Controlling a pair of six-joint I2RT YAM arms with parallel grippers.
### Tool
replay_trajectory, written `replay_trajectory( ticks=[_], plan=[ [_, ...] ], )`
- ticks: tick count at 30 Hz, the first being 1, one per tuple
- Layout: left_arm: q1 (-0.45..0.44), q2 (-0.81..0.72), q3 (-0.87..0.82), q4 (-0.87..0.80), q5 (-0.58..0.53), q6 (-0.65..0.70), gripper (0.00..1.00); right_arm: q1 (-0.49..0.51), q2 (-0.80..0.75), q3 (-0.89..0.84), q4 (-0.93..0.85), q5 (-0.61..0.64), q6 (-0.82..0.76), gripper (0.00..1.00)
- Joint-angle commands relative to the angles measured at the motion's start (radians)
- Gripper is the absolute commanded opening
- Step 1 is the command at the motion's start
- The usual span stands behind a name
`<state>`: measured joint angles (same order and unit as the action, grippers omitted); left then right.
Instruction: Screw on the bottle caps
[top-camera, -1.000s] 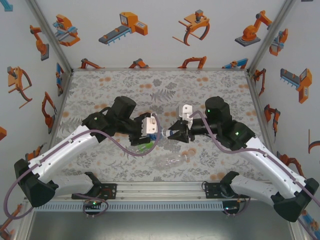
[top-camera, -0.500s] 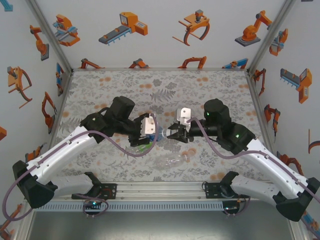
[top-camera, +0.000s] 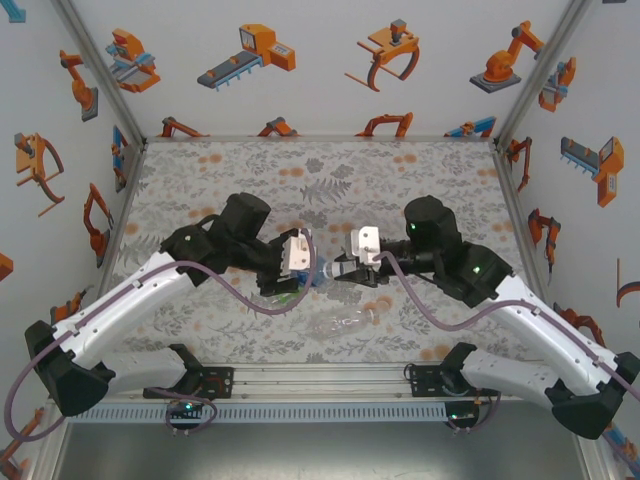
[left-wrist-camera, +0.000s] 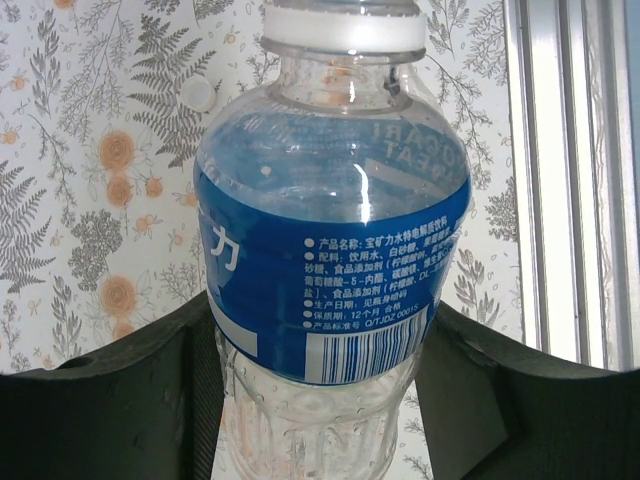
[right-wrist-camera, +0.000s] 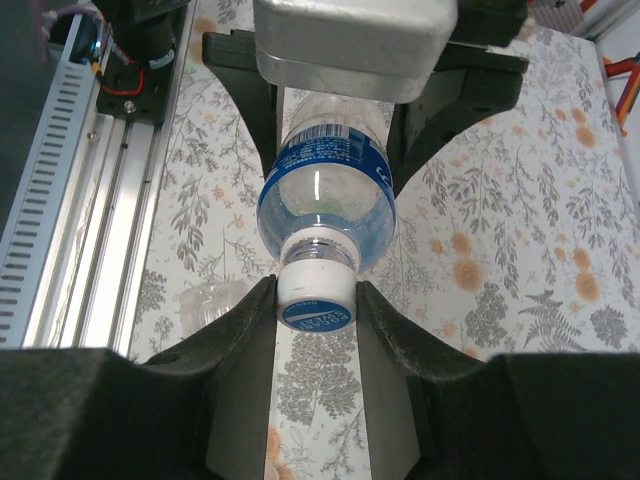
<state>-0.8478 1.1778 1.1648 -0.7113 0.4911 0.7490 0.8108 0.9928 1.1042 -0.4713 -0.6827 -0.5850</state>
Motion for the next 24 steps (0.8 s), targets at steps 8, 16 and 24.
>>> replay_trajectory(
  ticks=[8, 16, 24],
  plan=[
    [-0.016, 0.025, 0.067, -0.064, 0.092, 0.024, 0.00, 0.103, 0.068, 0.121, -0.164, 0.110, -0.232, 0.00],
    [-0.016, 0.056, 0.082, -0.076, 0.143, 0.010, 0.00, 0.192, 0.067, 0.108, -0.167, 0.255, -0.323, 0.00],
    [-0.016, 0.045, 0.066, -0.017, 0.171, 0.007, 0.00, 0.197, 0.030, 0.048, -0.095, 0.242, -0.261, 0.00]
  ],
)
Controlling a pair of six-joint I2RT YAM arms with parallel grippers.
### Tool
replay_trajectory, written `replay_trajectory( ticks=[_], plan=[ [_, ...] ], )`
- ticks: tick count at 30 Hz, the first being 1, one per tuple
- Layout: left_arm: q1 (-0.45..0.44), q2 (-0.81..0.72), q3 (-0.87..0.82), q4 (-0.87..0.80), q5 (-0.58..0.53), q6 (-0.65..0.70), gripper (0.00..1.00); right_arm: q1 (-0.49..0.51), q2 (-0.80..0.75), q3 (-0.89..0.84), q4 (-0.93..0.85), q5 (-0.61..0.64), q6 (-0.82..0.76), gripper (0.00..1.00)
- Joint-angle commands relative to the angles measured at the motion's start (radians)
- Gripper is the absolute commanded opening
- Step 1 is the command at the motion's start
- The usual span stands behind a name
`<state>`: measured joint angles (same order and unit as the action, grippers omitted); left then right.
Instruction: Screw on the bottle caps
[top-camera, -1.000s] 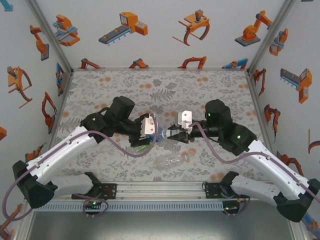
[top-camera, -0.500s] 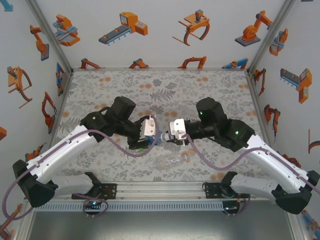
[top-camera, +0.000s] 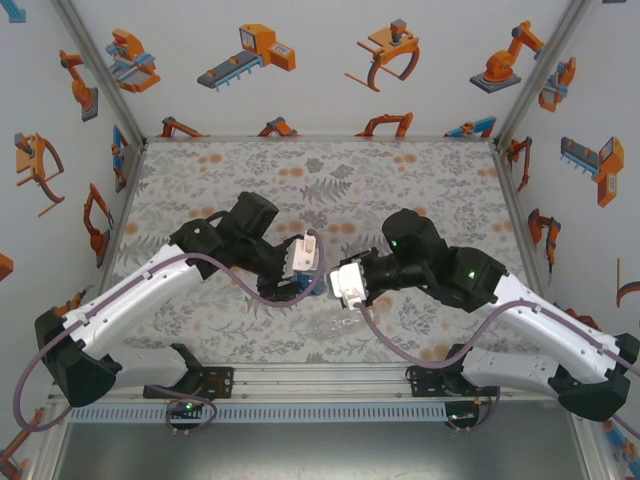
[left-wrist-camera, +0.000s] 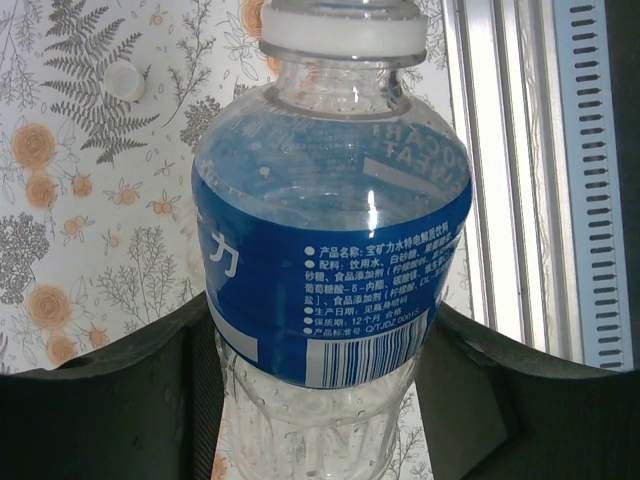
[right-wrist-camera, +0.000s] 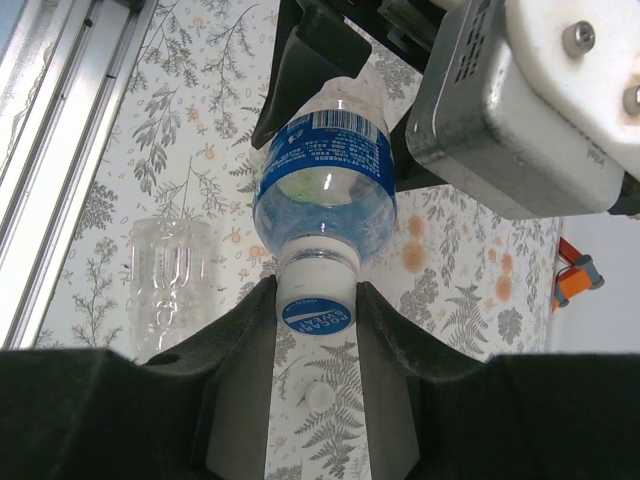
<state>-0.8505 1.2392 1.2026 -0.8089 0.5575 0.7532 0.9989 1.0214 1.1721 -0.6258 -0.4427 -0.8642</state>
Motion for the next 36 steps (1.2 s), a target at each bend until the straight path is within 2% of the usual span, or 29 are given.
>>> replay_trajectory(
  ticks=[1, 5, 12, 17, 23, 27, 30, 33, 35, 36],
  plan=[
    [-0.013, -0.021, 0.026, 0.090, 0.103, 0.003, 0.00, 0.008, 0.004, -0.018, 0.060, 0.002, 0.047, 0.00],
    [-0.013, -0.030, 0.016, 0.116, 0.071, 0.000, 0.00, 0.009, 0.042, 0.019, 0.019, -0.016, 0.238, 0.00],
    [-0.013, -0.076, -0.052, 0.224, -0.014, -0.010, 0.00, -0.003, 0.065, 0.006, 0.049, 0.058, 0.811, 0.00],
    [-0.009, -0.094, -0.119, 0.362, -0.058, -0.036, 0.00, -0.089, 0.091, -0.044, 0.123, 0.028, 1.300, 0.00],
    [-0.002, -0.067, -0.150, 0.488, -0.089, -0.084, 0.00, -0.141, 0.067, -0.084, 0.171, 0.146, 1.812, 0.00],
    [0.001, -0.048, -0.183, 0.583, -0.086, -0.112, 0.00, -0.240, 0.062, -0.146, 0.210, 0.050, 2.067, 0.00],
    [0.001, -0.026, -0.177, 0.597, -0.089, -0.118, 0.00, -0.269, 0.037, -0.217, 0.290, 0.051, 2.164, 0.00],
    [0.004, -0.014, -0.175, 0.604, -0.087, -0.118, 0.00, -0.269, 0.032, -0.205, 0.237, 0.105, 2.136, 0.00],
    [0.008, -0.010, -0.174, 0.603, -0.079, -0.118, 0.00, -0.269, 0.040, -0.178, 0.208, 0.121, 2.060, 0.01],
    [0.010, -0.008, -0.175, 0.600, -0.074, -0.117, 0.00, -0.269, 0.043, -0.160, 0.190, 0.131, 2.026, 0.07]
  ],
)
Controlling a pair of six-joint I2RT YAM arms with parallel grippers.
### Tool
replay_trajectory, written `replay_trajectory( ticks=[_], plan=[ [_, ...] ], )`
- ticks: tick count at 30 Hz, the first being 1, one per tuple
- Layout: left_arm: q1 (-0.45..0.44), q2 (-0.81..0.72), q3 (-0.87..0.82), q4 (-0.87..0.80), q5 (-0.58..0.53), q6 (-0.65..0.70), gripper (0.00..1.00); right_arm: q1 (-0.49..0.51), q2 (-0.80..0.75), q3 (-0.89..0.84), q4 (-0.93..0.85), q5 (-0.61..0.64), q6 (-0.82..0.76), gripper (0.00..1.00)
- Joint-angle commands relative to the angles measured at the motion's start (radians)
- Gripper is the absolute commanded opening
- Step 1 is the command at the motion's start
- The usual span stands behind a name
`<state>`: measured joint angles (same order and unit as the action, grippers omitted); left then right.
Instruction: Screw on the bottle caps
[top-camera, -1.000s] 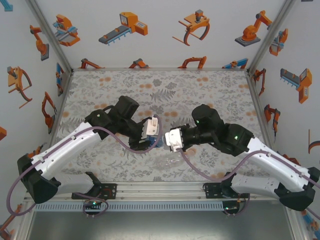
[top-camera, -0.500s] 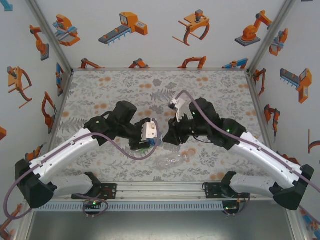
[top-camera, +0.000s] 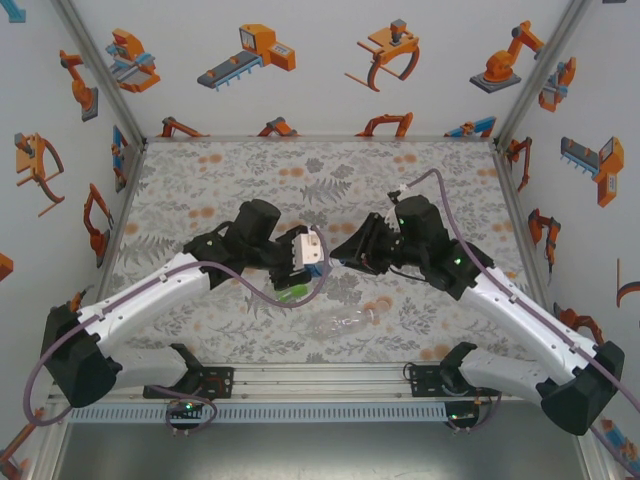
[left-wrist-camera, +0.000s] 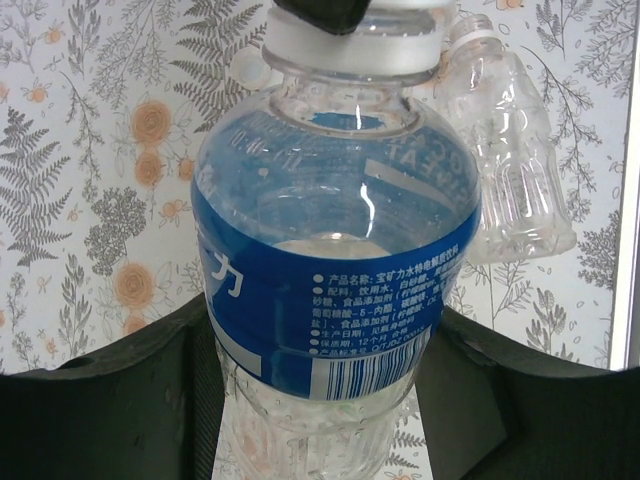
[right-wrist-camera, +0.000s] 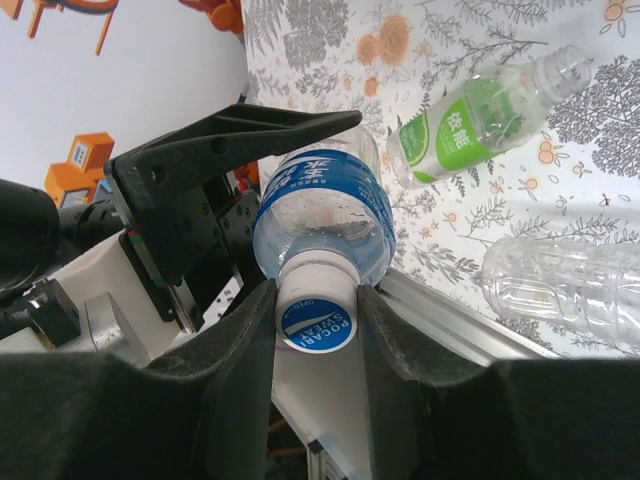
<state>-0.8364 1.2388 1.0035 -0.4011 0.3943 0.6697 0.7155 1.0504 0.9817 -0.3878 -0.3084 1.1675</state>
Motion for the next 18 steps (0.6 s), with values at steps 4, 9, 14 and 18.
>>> replay_trajectory(
  ticks=[4, 9, 14, 18],
  plan=[
    [-0.001, -0.001, 0.025, 0.172, 0.094, -0.035, 0.00, 0.015, 0.023, 0.139, -0.167, 0.047, -0.218, 0.39],
    [0.009, -0.002, 0.010, 0.124, 0.123, -0.039, 0.00, 0.015, -0.014, 0.217, -0.174, -0.010, -0.544, 0.57],
    [0.014, -0.008, 0.016, 0.053, 0.186, -0.028, 0.00, 0.014, -0.085, 0.212, -0.112, -0.065, -0.885, 0.57],
    [0.014, -0.014, 0.031, -0.003, 0.238, -0.019, 0.00, 0.015, -0.123, 0.189, -0.075, -0.199, -1.158, 0.57]
  ],
)
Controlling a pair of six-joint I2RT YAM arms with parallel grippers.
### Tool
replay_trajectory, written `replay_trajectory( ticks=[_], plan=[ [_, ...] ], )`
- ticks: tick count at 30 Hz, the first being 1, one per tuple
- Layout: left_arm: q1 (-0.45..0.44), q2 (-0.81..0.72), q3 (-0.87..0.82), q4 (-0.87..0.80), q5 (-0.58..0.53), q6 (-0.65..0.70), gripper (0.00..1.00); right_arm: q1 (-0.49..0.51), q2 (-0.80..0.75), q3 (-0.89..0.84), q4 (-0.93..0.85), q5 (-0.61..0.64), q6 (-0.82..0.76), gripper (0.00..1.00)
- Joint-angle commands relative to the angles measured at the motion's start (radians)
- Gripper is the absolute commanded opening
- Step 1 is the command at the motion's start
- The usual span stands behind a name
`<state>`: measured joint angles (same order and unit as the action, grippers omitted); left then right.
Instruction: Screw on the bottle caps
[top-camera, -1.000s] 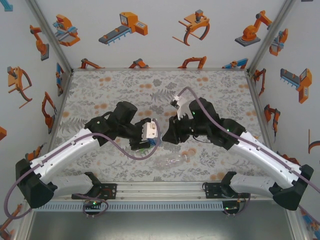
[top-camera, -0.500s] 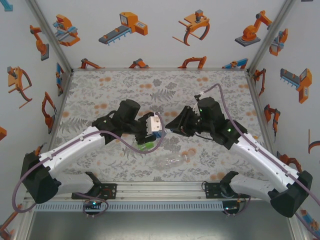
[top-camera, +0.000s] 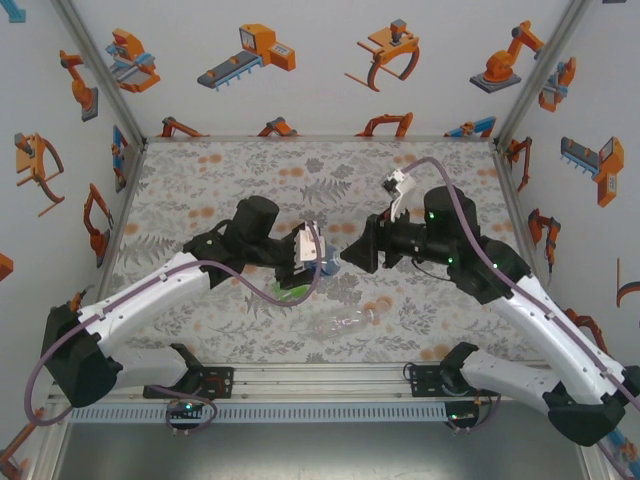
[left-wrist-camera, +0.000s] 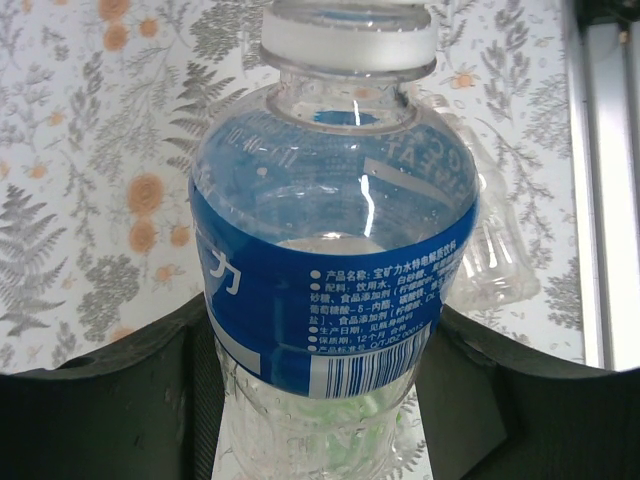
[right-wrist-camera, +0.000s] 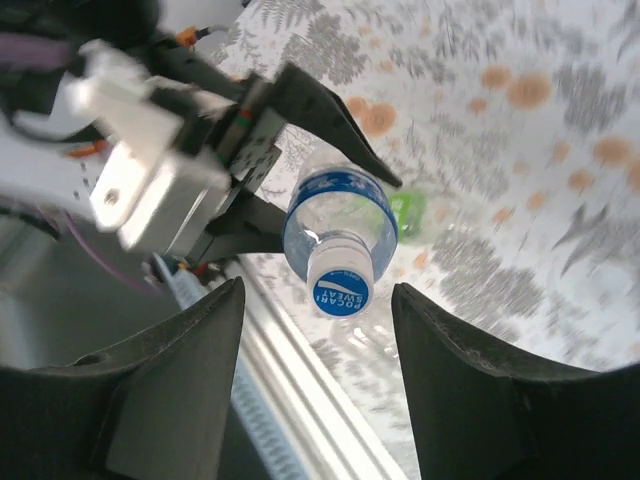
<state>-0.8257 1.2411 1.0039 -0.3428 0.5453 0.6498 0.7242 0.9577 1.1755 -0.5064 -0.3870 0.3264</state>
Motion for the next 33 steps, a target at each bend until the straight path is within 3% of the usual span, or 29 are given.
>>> replay_trajectory(
  ticks=[1, 6, 10, 25, 33],
  plan=[
    [0.003, -0.015, 0.037, -0.081, 0.101, 0.005, 0.00, 0.006, -0.031, -0.002, 0.030, -0.167, -0.402, 0.57],
    [0.002, -0.005, 0.068, -0.154, 0.155, 0.022, 0.00, 0.009, -0.022, 0.004, -0.081, -0.364, -0.807, 0.55],
    [0.002, -0.002, 0.085, -0.199, 0.177, 0.034, 0.00, 0.013, -0.016, -0.001, -0.113, -0.409, -0.973, 0.55],
    [0.002, 0.007, 0.096, -0.209, 0.200, 0.029, 0.00, 0.026, 0.041, -0.049, -0.042, -0.450, -0.981, 0.44],
    [0.001, 0.020, 0.098, -0.210, 0.204, 0.024, 0.00, 0.038, 0.047, -0.066, -0.023, -0.455, -0.977, 0.32]
  ],
)
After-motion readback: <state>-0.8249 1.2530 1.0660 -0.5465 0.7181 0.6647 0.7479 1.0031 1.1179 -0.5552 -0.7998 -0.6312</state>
